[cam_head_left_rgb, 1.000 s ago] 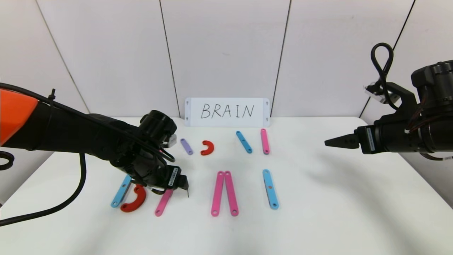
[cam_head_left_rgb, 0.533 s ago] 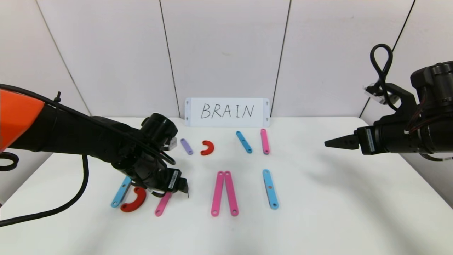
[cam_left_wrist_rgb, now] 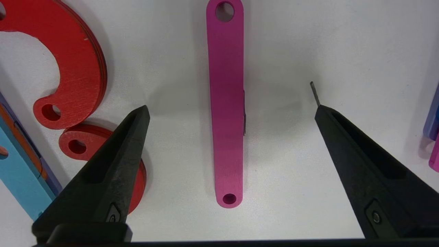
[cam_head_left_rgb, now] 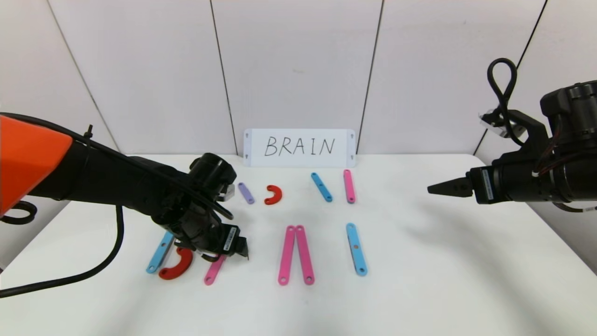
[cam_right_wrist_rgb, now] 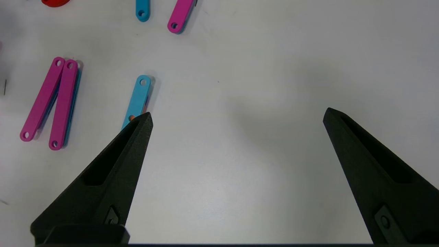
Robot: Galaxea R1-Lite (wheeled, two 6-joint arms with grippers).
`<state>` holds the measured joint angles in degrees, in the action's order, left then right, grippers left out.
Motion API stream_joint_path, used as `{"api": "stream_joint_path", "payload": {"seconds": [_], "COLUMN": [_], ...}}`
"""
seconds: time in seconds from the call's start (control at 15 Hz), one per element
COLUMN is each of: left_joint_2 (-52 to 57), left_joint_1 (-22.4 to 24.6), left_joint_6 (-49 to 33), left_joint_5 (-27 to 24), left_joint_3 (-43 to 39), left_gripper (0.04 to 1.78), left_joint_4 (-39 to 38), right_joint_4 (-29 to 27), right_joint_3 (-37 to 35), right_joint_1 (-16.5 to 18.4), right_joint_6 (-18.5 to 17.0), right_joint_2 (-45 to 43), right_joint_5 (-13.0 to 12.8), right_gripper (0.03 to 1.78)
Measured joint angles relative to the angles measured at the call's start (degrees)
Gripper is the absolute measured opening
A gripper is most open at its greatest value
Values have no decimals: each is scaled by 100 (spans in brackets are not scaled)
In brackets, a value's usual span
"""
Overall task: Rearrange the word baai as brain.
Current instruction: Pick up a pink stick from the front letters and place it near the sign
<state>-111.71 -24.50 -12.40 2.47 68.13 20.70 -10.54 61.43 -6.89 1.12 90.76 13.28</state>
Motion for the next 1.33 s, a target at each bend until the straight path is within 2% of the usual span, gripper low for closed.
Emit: {"api": "stream_joint_path", "payload": {"seconds": [0.2,0.47,0.6,0.67,1.33], "left_joint_2": [-38,-69,-88,-91,91], "left_joint_1": [-2,-2,0,0,-2], "left_joint_6": [2,11,11,13,46], "left_joint_5": [13,13,16,16,11], "left_joint_3": [9,6,6,6,256], "left_gripper": [134,63,36,29,28], "left_joint_4": [0,-1,-1,0,60], "right_joint_4": [-1,-1,0,0,-26], "right_joint_3": [0,0,0,0,15], "right_joint_1": [0,0,0,0,11], "right_joint_6": [0,0,0,0,-20], "right_joint_2": [0,0,0,-2,-10], "right_joint_5": [2,6,9,6,26], "right_gripper": [174,174,174,174,174]}}
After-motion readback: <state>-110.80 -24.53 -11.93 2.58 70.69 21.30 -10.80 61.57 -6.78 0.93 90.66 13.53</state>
